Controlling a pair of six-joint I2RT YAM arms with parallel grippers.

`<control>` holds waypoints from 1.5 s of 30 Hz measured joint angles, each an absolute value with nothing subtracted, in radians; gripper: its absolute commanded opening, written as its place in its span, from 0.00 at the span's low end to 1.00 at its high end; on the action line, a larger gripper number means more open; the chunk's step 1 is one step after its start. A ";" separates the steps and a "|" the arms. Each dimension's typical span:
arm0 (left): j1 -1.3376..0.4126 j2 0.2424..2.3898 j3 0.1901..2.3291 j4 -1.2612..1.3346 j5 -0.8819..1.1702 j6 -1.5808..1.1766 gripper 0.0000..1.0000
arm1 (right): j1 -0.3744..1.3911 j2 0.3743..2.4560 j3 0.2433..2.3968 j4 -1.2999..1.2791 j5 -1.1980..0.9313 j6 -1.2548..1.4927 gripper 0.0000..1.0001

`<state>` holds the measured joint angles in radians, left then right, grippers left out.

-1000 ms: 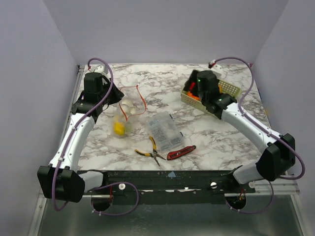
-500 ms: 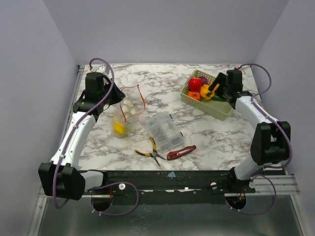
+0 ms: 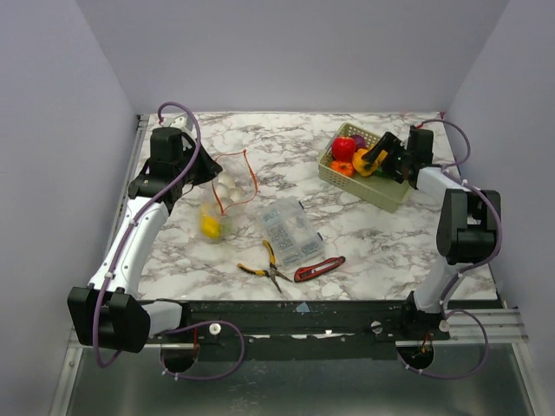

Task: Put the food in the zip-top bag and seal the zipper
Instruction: Pick up the fake vegetable from the bin.

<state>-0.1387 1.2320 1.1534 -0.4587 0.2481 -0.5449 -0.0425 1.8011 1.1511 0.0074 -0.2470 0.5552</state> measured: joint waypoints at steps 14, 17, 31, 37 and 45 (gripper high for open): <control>-0.139 1.241 1.153 -0.459 0.252 -0.547 0.00 | -0.050 1.912 1.159 0.122 -0.336 0.532 0.96; -0.139 1.242 1.153 -0.459 0.252 -0.548 0.00 | -0.050 1.924 1.161 0.130 -0.342 0.529 0.91; -0.139 1.243 1.153 -0.459 0.259 -0.548 0.00 | -0.052 1.935 1.158 0.202 -0.417 0.556 0.34; -0.140 1.245 1.153 -0.459 0.260 -0.548 0.00 | -0.052 1.864 1.089 0.206 -0.405 0.561 0.27; -0.145 1.246 1.153 -0.459 0.260 -0.548 0.00 | -0.053 1.662 0.974 0.152 -0.300 0.560 0.17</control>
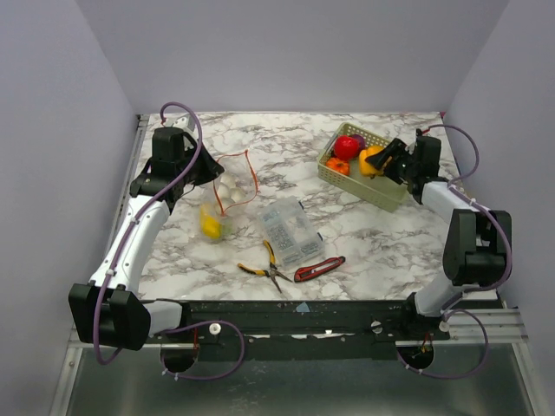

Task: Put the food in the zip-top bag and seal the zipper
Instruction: Pick up the fake vegetable from the bin, then place the fake vegetable in the zipper food storage bag.

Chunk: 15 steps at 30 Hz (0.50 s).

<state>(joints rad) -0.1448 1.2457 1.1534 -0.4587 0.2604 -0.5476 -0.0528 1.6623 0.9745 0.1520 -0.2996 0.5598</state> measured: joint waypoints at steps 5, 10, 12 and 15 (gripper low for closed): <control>-0.146 1.246 1.153 -0.459 0.263 -0.548 0.00 | -0.052 1.567 0.974 0.101 -0.292 0.578 0.13; -0.147 1.246 1.153 -0.459 0.263 -0.548 0.00 | -0.045 1.477 0.975 0.080 -0.306 0.623 0.09; -0.147 1.246 1.153 -0.459 0.263 -0.548 0.00 | -0.033 1.449 0.975 0.073 -0.308 0.639 0.07; -0.148 1.246 1.153 -0.459 0.263 -0.548 0.00 | 0.015 1.411 0.976 0.058 -0.305 0.658 0.06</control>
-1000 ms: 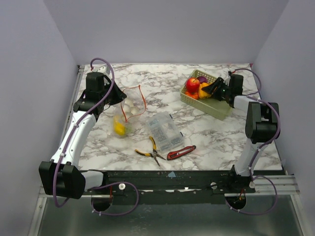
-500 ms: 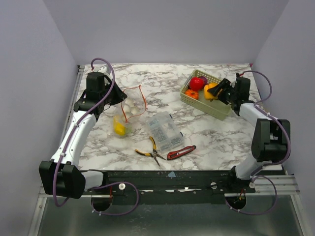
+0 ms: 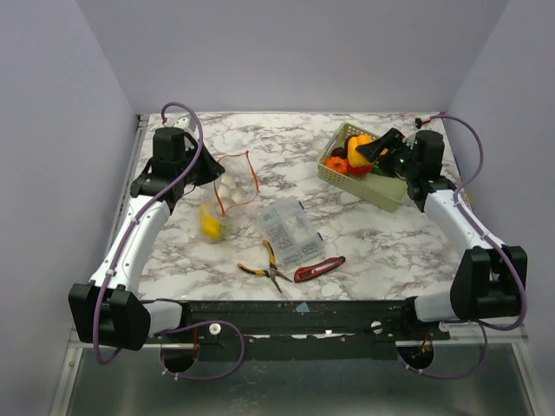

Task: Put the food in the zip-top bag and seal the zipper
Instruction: Place the fake vegetable in the zipper food storage bag.

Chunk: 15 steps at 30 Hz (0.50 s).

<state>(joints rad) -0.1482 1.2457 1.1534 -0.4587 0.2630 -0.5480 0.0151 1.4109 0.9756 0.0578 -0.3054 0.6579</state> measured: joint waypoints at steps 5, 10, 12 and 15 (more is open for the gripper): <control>-0.148 1.246 1.153 -0.459 0.263 -0.548 0.00 | 0.210 1.387 1.013 0.051 -0.278 0.685 0.04; -0.150 1.246 1.153 -0.459 0.263 -0.548 0.00 | 0.447 1.407 1.112 0.049 -0.244 0.690 0.04; -0.151 1.246 1.153 -0.459 0.263 -0.548 0.00 | 0.531 1.428 1.164 0.049 -0.221 0.688 0.04; -0.151 1.246 1.153 -0.459 0.263 -0.548 0.00 | 0.639 1.477 1.247 0.047 -0.186 0.678 0.04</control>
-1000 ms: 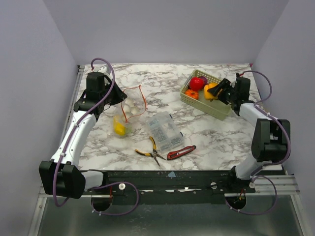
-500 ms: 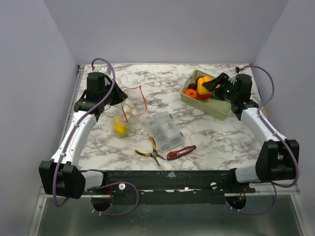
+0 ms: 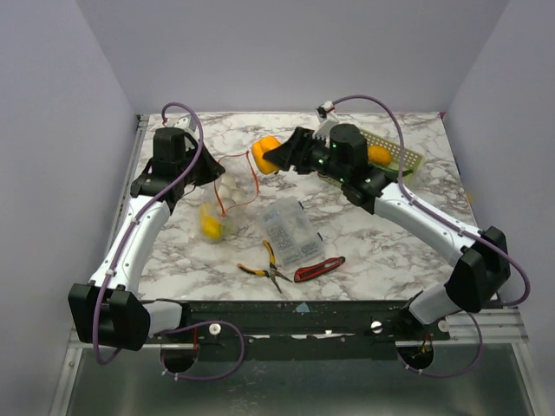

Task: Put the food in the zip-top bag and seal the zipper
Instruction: Place the fake vegetable in the zipper food storage bag.

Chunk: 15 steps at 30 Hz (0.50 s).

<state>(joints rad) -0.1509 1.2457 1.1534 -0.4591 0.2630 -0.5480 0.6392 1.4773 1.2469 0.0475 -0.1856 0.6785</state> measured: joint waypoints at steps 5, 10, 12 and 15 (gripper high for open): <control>-0.151 1.246 1.153 -0.459 0.263 -0.548 0.00 | 0.779 1.589 1.364 0.016 -0.118 0.648 0.06; -0.151 1.246 1.153 -0.459 0.263 -0.548 0.00 | 0.862 1.691 1.411 -0.035 -0.072 0.621 0.13; -0.151 1.246 1.153 -0.459 0.263 -0.548 0.00 | 0.883 1.720 1.423 -0.064 -0.045 0.608 0.21; -0.151 1.246 1.153 -0.459 0.263 -0.548 0.00 | 0.909 1.742 1.436 -0.103 -0.006 0.591 0.37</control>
